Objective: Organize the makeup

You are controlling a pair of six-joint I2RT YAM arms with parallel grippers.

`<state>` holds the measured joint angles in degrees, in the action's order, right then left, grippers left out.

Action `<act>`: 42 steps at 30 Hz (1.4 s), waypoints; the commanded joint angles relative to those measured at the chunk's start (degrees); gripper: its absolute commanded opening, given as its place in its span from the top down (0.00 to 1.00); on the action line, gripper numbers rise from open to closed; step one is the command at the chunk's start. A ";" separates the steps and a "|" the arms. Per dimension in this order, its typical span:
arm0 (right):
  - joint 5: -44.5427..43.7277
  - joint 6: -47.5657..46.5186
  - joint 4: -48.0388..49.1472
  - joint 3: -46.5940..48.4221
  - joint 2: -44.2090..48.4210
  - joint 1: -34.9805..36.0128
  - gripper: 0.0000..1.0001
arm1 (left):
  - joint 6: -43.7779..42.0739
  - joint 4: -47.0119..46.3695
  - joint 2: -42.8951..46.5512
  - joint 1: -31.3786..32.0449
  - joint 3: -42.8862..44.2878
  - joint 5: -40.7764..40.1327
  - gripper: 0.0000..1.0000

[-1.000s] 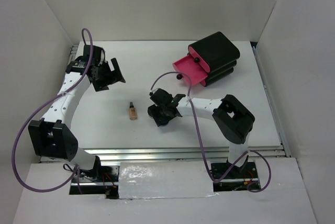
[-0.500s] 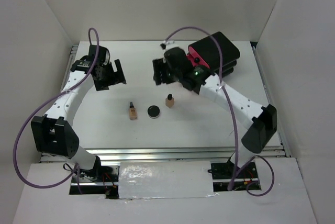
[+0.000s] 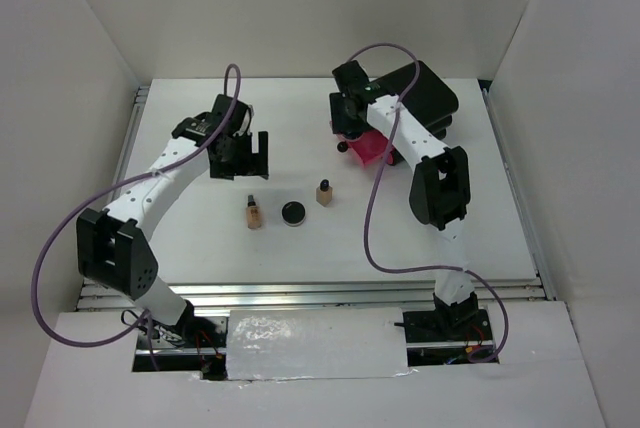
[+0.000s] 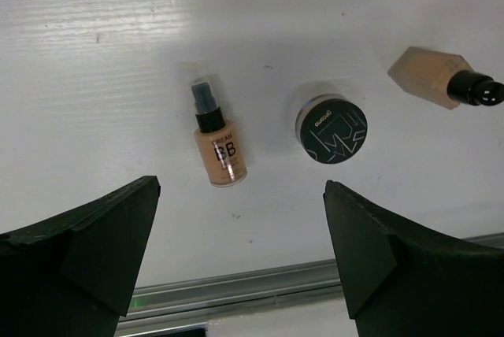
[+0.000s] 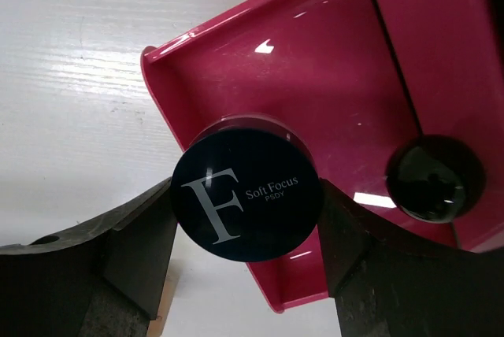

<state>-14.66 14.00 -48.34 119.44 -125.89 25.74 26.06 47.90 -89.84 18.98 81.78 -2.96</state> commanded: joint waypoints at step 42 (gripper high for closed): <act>3.31 8.85 2.27 -1.36 17.04 0.10 0.00 | -4.80 -6.77 -15.53 10.54 1.37 7.89 0.02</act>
<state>-14.44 20.12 -48.21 121.62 -120.33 25.26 21.17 40.95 -104.31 28.36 82.83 6.72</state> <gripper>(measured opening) 0.997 0.984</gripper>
